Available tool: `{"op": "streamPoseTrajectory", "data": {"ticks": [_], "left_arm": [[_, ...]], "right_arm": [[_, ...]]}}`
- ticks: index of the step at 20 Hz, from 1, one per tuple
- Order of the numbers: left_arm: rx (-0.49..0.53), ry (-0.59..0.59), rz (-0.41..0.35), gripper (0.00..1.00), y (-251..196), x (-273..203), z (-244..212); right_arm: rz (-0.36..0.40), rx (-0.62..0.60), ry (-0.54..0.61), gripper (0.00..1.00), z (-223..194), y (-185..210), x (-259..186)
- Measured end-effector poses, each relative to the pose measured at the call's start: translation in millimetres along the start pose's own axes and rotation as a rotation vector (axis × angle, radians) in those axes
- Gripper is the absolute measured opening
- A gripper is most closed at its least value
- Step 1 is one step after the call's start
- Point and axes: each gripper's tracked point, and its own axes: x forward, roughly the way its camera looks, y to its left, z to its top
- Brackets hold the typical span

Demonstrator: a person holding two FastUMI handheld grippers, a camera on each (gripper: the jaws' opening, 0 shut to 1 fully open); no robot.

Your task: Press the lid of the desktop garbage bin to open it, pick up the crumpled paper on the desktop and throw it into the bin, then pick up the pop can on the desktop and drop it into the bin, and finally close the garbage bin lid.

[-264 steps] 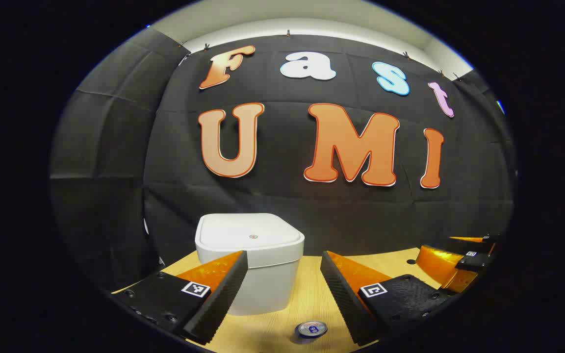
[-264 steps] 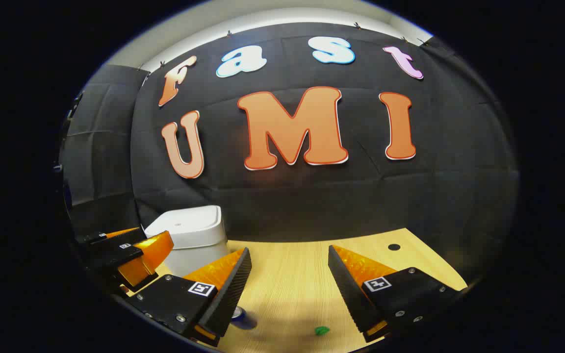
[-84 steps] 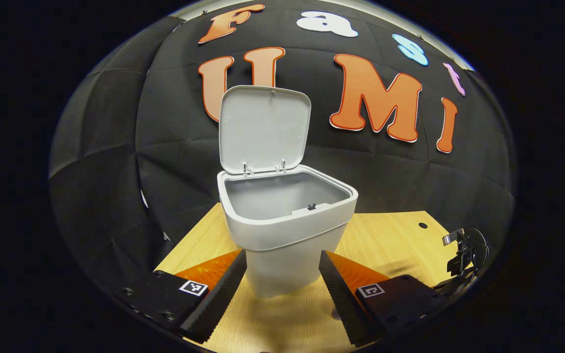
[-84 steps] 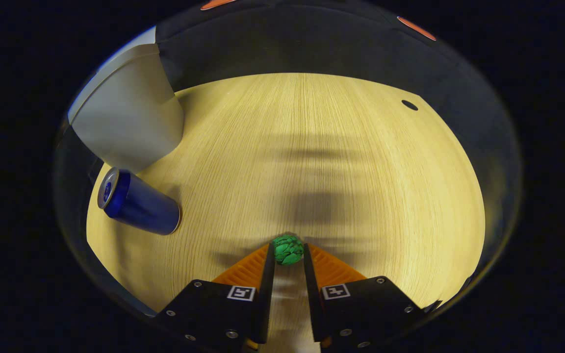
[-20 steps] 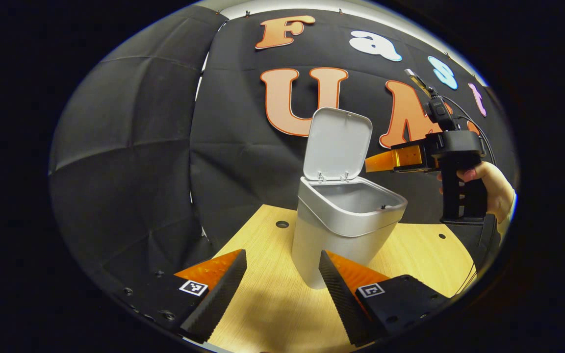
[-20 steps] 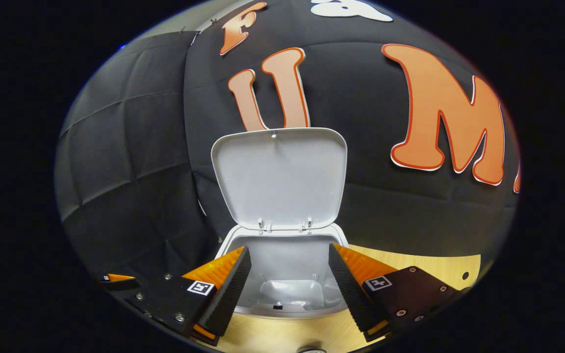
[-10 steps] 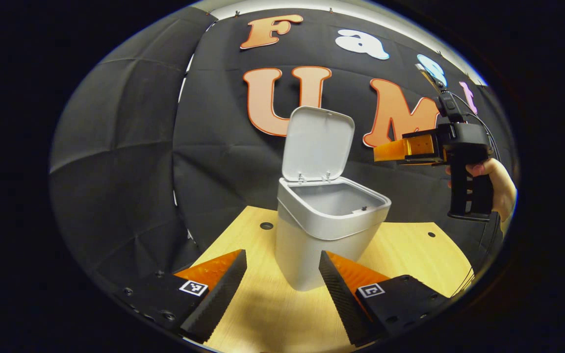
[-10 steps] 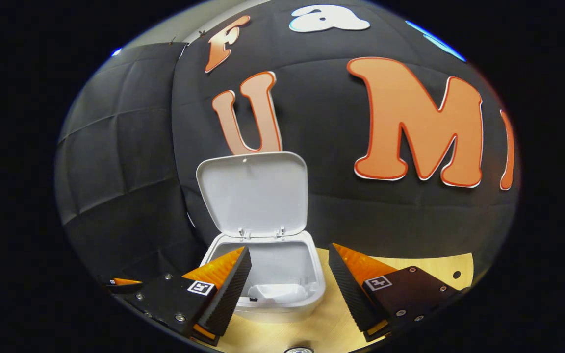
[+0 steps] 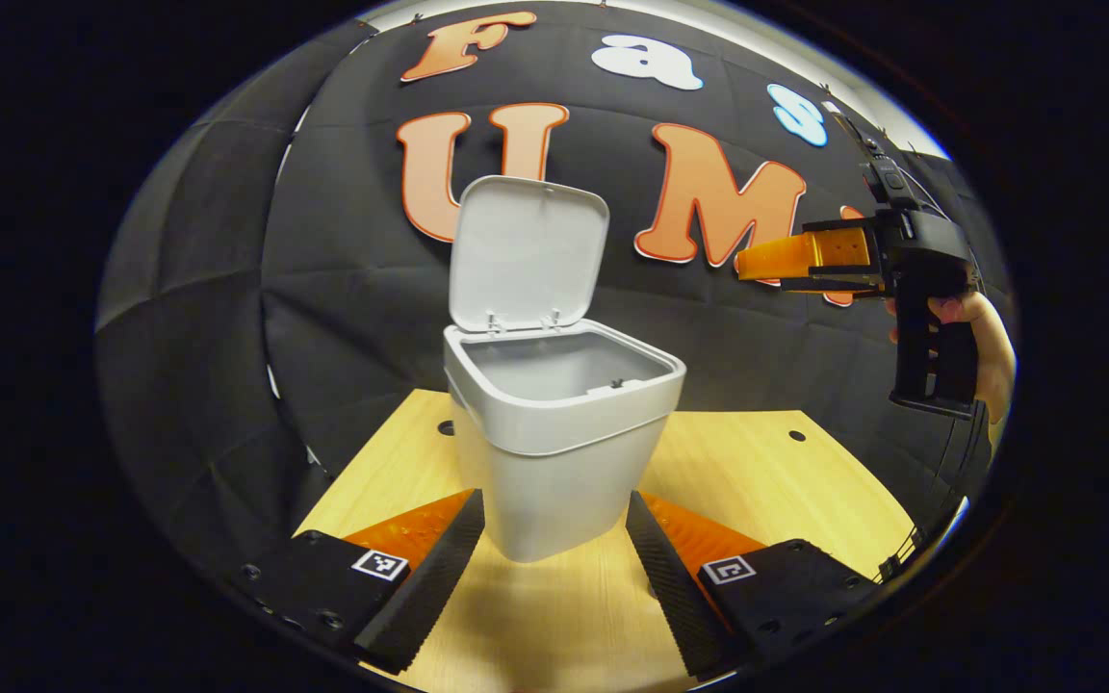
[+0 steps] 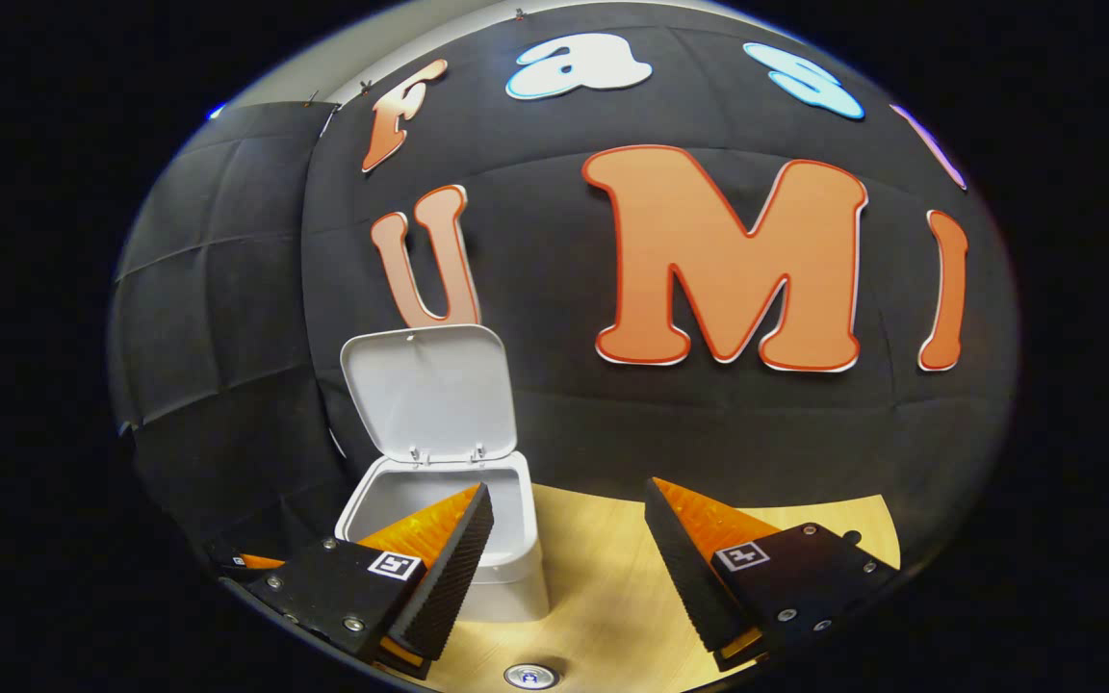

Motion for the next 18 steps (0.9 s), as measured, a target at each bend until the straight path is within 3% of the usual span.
{"op": "streamPoseTrajectory", "data": {"ticks": [15, 18], "left_arm": [[0.103, 0.082, -0.249, 0.95, -138.4, 48.8, -54.6], [0.135, 0.116, -0.256, 0.95, -152.3, 63.1, -78.7]], "right_arm": [[-0.237, 0.045, -0.035, 0.95, -36.4, -122.4, -100.7], [-0.267, 0.063, -0.005, 0.95, -51.6, -145.0, -112.7]]}}
